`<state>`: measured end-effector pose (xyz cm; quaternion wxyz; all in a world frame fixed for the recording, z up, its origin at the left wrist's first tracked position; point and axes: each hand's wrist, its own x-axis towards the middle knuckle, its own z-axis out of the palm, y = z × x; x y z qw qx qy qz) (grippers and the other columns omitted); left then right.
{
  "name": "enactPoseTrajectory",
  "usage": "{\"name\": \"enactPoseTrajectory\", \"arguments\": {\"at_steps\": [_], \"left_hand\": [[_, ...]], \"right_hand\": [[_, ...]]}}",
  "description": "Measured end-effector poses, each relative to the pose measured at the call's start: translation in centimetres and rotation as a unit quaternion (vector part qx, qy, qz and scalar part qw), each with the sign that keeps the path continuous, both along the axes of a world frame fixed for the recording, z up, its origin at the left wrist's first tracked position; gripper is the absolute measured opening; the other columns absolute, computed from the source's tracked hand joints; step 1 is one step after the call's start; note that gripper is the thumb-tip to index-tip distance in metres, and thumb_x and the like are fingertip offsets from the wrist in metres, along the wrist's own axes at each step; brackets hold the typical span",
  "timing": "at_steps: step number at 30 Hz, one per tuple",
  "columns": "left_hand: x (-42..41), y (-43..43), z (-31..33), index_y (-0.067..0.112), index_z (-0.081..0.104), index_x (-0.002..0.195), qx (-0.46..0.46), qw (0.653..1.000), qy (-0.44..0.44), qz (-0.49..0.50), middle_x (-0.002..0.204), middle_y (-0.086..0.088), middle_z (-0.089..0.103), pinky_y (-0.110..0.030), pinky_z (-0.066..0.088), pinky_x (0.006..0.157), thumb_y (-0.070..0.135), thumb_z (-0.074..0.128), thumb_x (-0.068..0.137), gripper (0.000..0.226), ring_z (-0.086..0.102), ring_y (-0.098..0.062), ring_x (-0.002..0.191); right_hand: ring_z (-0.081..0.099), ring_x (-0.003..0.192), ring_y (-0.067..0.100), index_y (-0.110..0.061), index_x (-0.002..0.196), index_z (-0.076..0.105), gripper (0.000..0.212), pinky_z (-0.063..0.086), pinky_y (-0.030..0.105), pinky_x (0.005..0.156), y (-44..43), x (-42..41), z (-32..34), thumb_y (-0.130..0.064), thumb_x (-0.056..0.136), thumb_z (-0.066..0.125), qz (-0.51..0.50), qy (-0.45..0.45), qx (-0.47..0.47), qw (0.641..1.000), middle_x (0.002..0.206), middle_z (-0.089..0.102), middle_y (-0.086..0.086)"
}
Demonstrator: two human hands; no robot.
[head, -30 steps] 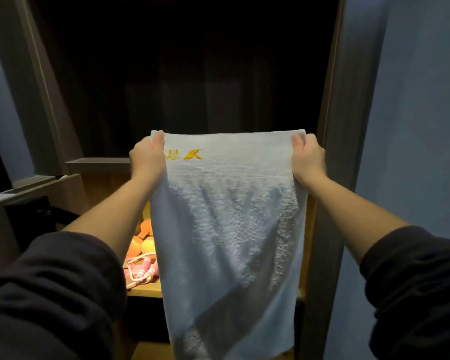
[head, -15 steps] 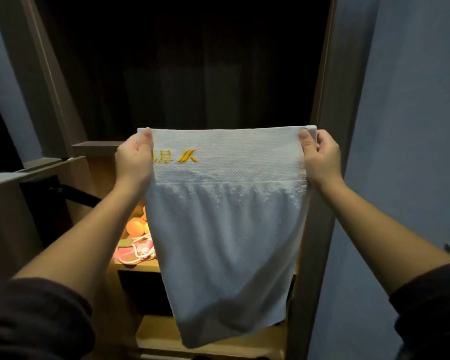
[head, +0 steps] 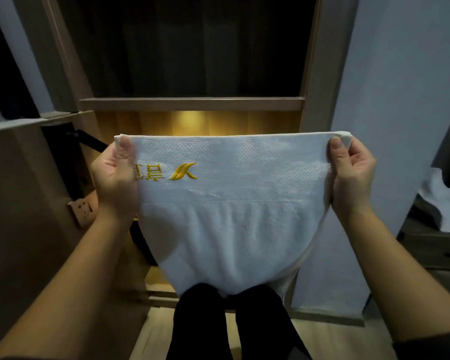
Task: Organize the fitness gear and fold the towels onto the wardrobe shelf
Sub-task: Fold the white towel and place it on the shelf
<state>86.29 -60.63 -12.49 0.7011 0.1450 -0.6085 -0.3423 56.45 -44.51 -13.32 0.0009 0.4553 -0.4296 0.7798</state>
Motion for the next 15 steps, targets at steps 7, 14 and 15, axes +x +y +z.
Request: {"name": "enactPoseTrajectory", "arguments": {"at_steps": [7,14,15], "left_hand": [[1.9,4.0,4.5,0.024,0.059,0.076,-0.032,0.999,0.024,0.003,0.065,0.017,0.064,-0.017,0.047,0.056,0.035,0.044,0.103,0.033,0.058,0.003,0.063],[3.5,7.0,6.7,0.021,0.058,0.078,-0.033,0.999,0.038,0.004,0.064,0.013,0.062,-0.020,0.047,0.053,0.039,0.046,0.102,0.033,0.058,-0.003,0.061],[3.7,7.4,6.7,0.021,0.060,0.078,-0.030,0.999,0.039,0.007,0.063,0.013,0.063,-0.019,0.047,0.053,0.039,0.047,0.102,0.033,0.058,-0.002,0.060]], "right_hand": [[0.057,0.073,0.009,-0.024,0.085,0.067,0.018,0.048,0.022,0.063,4.2,1.8,4.3,-0.039,0.092,0.060,0.042,0.014,-0.052,0.998,0.079,0.064,-0.008],[0.061,0.070,0.007,-0.026,0.083,0.066,0.019,0.051,0.022,0.061,7.3,3.8,6.7,-0.039,0.093,0.057,0.073,0.038,-0.072,0.994,0.076,0.065,-0.010],[0.061,0.070,0.007,-0.026,0.082,0.067,0.019,0.051,0.021,0.061,7.6,4.0,6.8,-0.038,0.093,0.057,0.078,0.030,-0.071,0.994,0.076,0.066,-0.010]]}}
